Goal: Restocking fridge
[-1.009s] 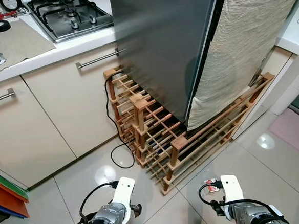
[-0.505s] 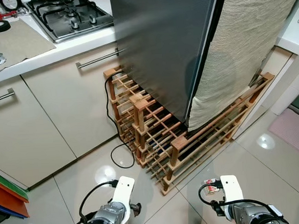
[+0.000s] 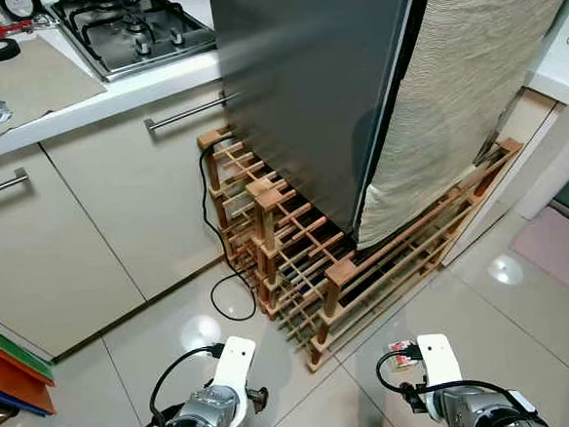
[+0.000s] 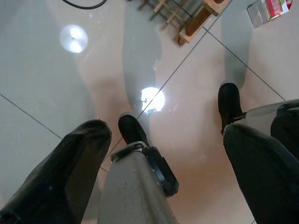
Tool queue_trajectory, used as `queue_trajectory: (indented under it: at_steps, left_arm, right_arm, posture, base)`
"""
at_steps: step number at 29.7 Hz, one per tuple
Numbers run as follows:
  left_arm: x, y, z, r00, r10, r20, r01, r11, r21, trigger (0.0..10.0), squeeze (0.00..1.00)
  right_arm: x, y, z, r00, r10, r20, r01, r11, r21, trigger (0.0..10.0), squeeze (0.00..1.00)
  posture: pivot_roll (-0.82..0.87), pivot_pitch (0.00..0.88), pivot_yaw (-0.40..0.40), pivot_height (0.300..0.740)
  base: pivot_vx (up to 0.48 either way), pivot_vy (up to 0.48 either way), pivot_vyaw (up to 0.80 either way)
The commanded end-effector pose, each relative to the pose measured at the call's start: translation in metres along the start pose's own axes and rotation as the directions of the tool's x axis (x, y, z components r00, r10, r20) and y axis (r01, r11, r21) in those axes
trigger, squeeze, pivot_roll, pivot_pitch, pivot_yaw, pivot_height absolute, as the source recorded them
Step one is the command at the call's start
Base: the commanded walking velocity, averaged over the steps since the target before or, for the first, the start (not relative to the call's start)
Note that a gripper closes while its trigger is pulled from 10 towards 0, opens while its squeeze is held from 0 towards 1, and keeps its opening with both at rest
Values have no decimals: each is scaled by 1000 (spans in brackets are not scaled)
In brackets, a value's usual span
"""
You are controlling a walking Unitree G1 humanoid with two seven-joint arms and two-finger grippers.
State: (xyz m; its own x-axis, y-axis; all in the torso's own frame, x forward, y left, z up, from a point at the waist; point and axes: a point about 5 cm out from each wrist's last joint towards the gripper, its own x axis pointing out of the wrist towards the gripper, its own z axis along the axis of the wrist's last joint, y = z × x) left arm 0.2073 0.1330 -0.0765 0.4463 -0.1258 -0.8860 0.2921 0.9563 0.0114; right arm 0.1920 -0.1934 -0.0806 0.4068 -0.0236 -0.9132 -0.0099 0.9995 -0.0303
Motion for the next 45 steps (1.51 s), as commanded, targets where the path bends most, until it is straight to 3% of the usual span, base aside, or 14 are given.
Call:
queue_trajectory:
  at_steps: [1, 45]
  left_arm:
    - [0, -2, -3, 1000, -5, -5, 5, 1000, 17, 10000, 0]
    - [0, 0, -4, 1000, 1, -7, -1, 1000, 19, 10000, 0]
  right_arm:
    - [0, 0, -3, 1000, -2, -3, 2, 1000, -8, 10000, 0]
    - [-1, -6, -1, 1000, -6, -3, 6, 999, -35, 10000, 0]
  posture:
    - [88, 46, -41, 740]
    - [108, 38, -58, 740]
  base:
    - [0, 0, 0]
    - [0, 0, 0]
